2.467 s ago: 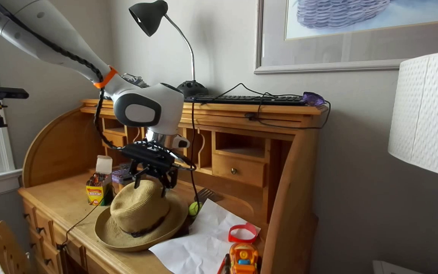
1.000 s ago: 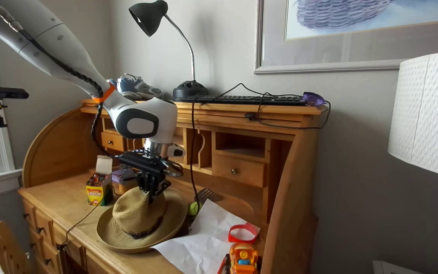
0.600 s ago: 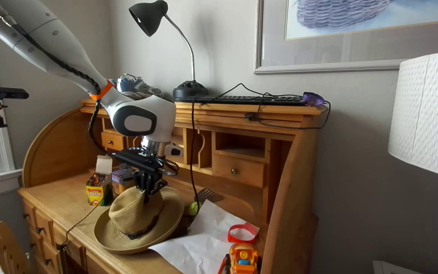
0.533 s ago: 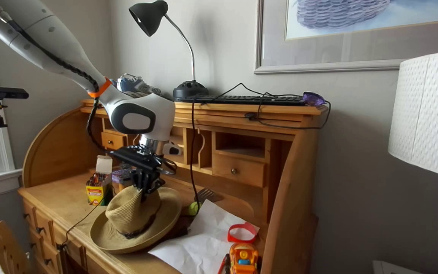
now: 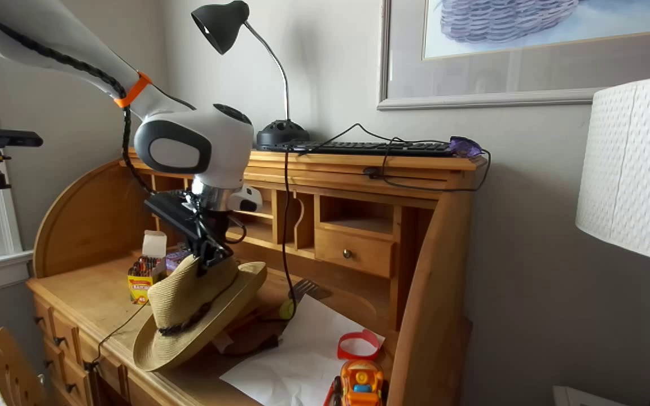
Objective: Put the hat on the top of the dresser
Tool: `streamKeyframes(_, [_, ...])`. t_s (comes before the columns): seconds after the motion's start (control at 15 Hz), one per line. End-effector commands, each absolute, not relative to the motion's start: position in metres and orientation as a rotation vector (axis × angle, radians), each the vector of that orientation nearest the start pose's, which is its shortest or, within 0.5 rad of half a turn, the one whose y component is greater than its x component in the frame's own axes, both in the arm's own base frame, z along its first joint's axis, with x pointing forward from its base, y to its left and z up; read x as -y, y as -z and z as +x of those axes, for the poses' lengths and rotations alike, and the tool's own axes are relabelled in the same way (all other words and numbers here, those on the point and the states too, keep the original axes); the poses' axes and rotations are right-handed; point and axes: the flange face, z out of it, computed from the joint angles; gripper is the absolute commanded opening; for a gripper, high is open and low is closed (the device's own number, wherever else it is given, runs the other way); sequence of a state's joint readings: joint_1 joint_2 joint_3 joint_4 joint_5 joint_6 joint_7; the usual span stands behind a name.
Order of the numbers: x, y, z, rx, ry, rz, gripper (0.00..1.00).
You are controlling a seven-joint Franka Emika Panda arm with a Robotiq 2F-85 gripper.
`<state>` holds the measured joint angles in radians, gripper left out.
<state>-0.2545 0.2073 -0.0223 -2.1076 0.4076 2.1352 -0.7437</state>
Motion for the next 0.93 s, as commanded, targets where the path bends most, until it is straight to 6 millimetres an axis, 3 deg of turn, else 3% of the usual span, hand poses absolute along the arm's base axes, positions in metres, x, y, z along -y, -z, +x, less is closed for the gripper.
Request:
streamKeyframes(0.0, [0.17,-0.335,0.513,0.025,0.046,-2.744,0.02])
streamKeyframes(0.2, [0.204,-0.355,0.496,-0.172,0.054,-2.693,0.02])
streamKeyframes(0.47, [0.246,-0.4,0.463,-0.241,0.075,-2.492,0.02])
streamKeyframes(0.87, [0.286,-0.496,0.405,-0.342,0.212,-2.219,0.02])
